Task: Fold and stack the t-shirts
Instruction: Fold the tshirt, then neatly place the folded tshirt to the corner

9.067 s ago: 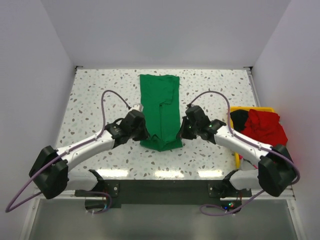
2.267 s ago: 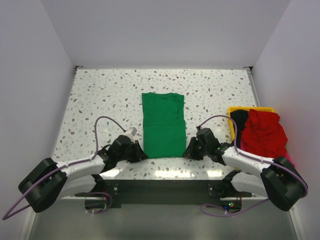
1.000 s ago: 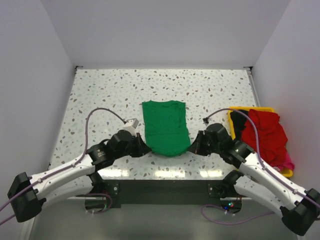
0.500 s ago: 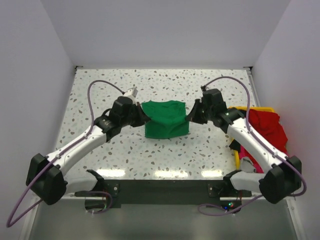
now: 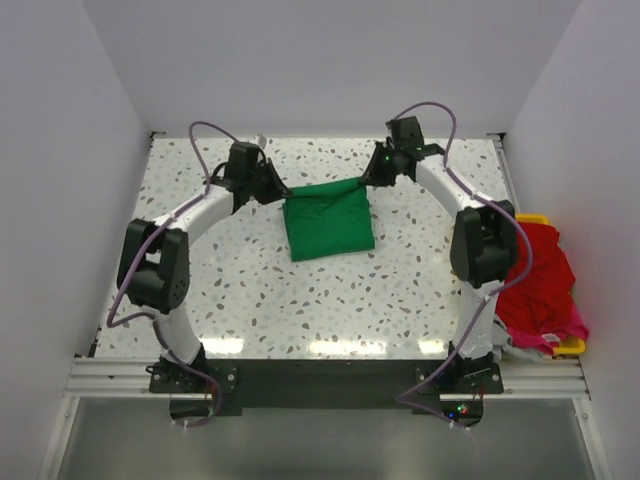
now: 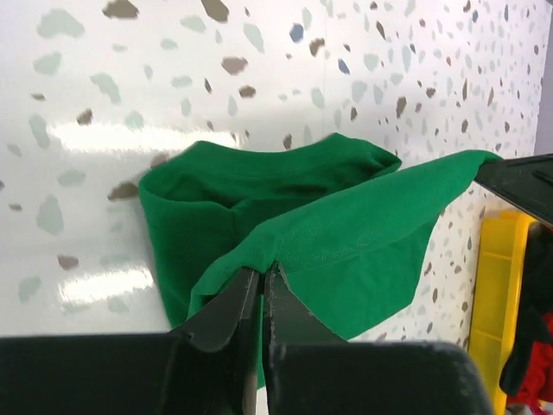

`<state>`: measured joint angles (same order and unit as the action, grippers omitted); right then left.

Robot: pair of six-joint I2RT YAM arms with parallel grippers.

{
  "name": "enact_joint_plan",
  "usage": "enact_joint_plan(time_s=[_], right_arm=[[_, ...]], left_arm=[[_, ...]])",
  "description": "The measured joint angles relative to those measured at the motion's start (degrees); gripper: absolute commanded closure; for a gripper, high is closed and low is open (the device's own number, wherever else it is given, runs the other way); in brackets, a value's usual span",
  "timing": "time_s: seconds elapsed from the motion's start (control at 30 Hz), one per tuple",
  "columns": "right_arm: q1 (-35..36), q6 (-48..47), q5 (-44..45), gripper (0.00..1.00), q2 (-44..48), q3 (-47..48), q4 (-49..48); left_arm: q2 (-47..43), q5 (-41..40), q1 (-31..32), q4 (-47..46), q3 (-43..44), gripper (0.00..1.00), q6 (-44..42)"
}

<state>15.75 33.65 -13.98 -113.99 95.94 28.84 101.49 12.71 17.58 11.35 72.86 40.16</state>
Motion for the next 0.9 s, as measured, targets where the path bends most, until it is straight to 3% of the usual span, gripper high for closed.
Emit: enact_joint_plan(time_s=[0.07, 0.17, 0.23, 0.3, 0.4, 0.57, 0.73, 0.9], right_arm=[[-0.52, -0.61, -0.87, 0.78, -6.14, 6.99, 0.85], [-0.96, -1.49, -1.18, 0.48, -13.84, 16.72, 2.32], [-1.18, -2.62, -1.09, 0.36, -17.51, 22.34, 4.24], [-1.31, -3.26, -0.61, 0.35, -19.56, 25.92, 5.55], [-1.46, -3.93, 0.28, 0.37, -18.12, 24.50, 6.05], [-0.76, -5.38, 3.56, 0.39, -9.51, 11.78, 4.92], [1.90, -6.78, 7.39, 0.40, -3.06, 2.10, 3.02], [5.64, -7.87, 10.32, 0.44, -2.91, -0.74, 2.40]], left_arm=[[4.00, 1.11, -1.57, -0.70, 2.95, 0.96, -0.39], [9.53, 2.78, -3.89, -1.42, 7.08, 0.63, -0.96], [12.33, 3.87, -5.51, -1.73, 9.18, 0.53, -1.55], [13.38, 4.57, -7.08, -1.86, 9.94, 0.39, -2.29], [12.83, 5.07, -9.42, -1.90, 10.19, 0.39, -3.10], [8.94, 4.87, -10.29, -2.86, 8.31, 0.50, -3.28], [3.67, 2.97, -7.37, -3.61, 2.62, 0.51, -3.19], [3.17, 1.51, -3.23, -3.89, -2.23, 0.51, -2.78]])
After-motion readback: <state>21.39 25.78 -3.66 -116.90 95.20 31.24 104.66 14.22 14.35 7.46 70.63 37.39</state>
